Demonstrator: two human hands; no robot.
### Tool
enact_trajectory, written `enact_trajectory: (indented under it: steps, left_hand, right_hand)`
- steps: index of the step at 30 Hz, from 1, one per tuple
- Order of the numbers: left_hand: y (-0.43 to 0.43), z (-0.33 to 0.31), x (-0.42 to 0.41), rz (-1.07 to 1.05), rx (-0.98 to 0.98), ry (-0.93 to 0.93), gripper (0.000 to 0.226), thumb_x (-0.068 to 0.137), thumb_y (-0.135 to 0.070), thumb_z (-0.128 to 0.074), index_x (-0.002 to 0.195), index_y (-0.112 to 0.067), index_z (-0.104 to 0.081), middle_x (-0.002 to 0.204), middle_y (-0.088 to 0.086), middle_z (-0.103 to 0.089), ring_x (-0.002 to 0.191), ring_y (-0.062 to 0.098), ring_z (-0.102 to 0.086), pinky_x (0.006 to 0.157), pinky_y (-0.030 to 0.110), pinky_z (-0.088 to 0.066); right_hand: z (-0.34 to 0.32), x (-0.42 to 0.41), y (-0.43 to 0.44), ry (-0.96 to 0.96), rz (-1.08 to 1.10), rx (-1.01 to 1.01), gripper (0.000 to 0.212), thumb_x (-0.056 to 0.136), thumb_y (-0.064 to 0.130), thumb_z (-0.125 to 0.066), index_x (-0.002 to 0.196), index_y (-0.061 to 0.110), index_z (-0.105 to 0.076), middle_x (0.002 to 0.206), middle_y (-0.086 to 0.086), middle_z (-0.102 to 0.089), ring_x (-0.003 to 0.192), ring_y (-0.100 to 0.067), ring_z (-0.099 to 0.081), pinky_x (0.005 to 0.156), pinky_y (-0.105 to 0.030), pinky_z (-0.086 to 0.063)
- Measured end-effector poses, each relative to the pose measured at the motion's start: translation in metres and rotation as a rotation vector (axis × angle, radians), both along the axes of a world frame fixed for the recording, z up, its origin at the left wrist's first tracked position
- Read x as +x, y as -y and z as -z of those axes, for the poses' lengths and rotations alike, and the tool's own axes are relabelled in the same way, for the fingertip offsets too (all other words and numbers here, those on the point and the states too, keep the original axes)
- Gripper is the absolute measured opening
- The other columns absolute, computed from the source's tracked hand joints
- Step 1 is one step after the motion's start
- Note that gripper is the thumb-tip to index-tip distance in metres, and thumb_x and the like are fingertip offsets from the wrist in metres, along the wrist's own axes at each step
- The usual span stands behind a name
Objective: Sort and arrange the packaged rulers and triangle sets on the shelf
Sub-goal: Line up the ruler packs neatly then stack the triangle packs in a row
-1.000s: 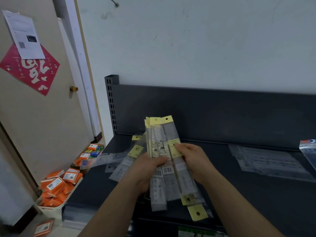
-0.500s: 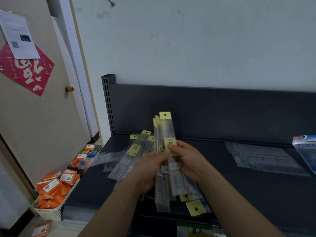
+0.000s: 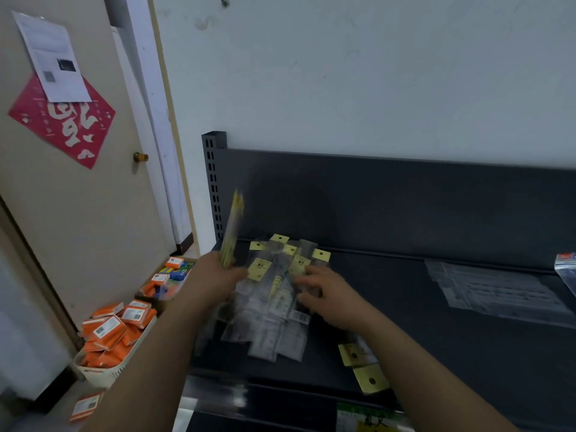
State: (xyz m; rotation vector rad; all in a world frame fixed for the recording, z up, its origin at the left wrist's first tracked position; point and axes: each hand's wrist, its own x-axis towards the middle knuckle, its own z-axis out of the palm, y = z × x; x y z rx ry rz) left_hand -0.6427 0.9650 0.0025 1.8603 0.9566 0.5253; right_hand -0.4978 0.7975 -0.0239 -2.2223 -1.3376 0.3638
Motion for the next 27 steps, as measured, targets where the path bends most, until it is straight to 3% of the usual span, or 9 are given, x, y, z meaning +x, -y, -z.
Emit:
enact_trajectory:
  steps: [2,6,8,11,15,17,21,27]
  left_hand:
    - [-0.002,0.005,0.001,0.013,0.049,-0.128,0.024,0.073,-0.024,-0.078,0.085,-0.011,-0.060,0.077,0.008,-0.064,0.070,0.023,-0.060,0.060,0.029,-0.048]
    - [0.000,0.007,0.010,0.053,0.116,-0.295,0.036,0.065,-0.023,-0.082,0.092,-0.013,-0.059,0.088,0.007,-0.064,0.080,0.023,-0.062,0.058,0.027,-0.046]
    - [0.000,0.006,0.014,0.049,0.131,-0.326,0.045,0.062,-0.025,-0.085,0.095,-0.012,-0.058,0.092,0.007,-0.063,0.084,0.023,-0.060,0.063,0.029,-0.047]
    - [0.003,0.006,0.016,0.058,0.158,-0.338,0.052,0.060,-0.028,-0.087,0.098,-0.013,-0.055,0.094,0.004,-0.060,0.082,0.018,-0.056,0.058,0.028,-0.042]
    - [0.009,0.009,0.020,0.092,0.230,-0.350,0.053,0.059,-0.033,-0.087,0.097,-0.014,-0.056,0.093,0.001,-0.060,0.081,0.016,-0.055,0.059,0.027,-0.041]
    - [0.010,0.008,0.023,0.111,0.241,-0.357,0.052,0.058,-0.035,-0.086,0.096,-0.014,-0.058,0.092,0.001,-0.061,0.079,0.015,-0.056,0.056,0.025,-0.041]
    - [0.011,0.006,0.026,0.118,0.241,-0.336,0.046,0.060,-0.032,-0.086,0.092,-0.014,-0.058,0.086,0.000,-0.060,0.071,0.010,-0.052,0.048,0.021,-0.036]
    - [0.015,0.009,0.026,0.126,0.205,-0.322,0.054,0.057,-0.034,-0.089,0.096,-0.016,-0.057,0.092,0.000,-0.062,0.082,0.015,-0.058,0.059,0.027,-0.043]
  right_hand:
    - [0.001,0.000,-0.003,0.052,0.019,-0.084,0.045,0.098,0.032,-0.049,0.142,0.029,-0.042,0.149,-0.003,-0.034,0.141,-0.024,-0.023,0.117,-0.043,-0.015]
    - [0.006,0.010,-0.001,-0.019,0.109,-0.053,0.044,0.098,0.032,-0.048,0.141,0.022,-0.044,0.145,-0.008,-0.035,0.137,-0.027,-0.030,0.115,-0.038,-0.022]
    - [0.009,0.018,0.001,-0.034,0.150,-0.034,0.044,0.097,0.033,-0.050,0.139,0.020,-0.047,0.149,-0.006,-0.031,0.138,-0.027,-0.030,0.115,-0.042,-0.024]
    - [0.010,0.023,0.005,-0.054,0.188,0.016,0.038,0.097,0.026,-0.051,0.133,0.012,-0.052,0.145,-0.004,-0.034,0.135,-0.023,-0.032,0.113,-0.034,-0.026]
    - [0.010,0.021,0.005,-0.007,0.100,0.067,0.047,0.099,0.031,-0.047,0.145,0.027,-0.038,0.159,0.002,-0.017,0.148,-0.018,-0.005,0.121,-0.039,-0.007]
    - [0.010,0.017,0.001,0.004,0.010,0.038,0.045,0.100,0.033,-0.044,0.145,0.033,-0.037,0.159,0.009,-0.016,0.148,-0.013,0.002,0.121,-0.039,-0.002]
    - [0.012,0.015,0.000,0.003,-0.031,-0.028,0.045,0.100,0.032,-0.044,0.145,0.032,-0.038,0.158,0.009,-0.019,0.148,-0.012,-0.003,0.119,-0.036,-0.003]
    - [0.010,0.022,0.011,-0.056,0.039,0.021,0.041,0.098,0.029,-0.050,0.139,0.032,-0.047,0.155,0.010,-0.028,0.146,-0.012,-0.013,0.118,-0.031,-0.011]
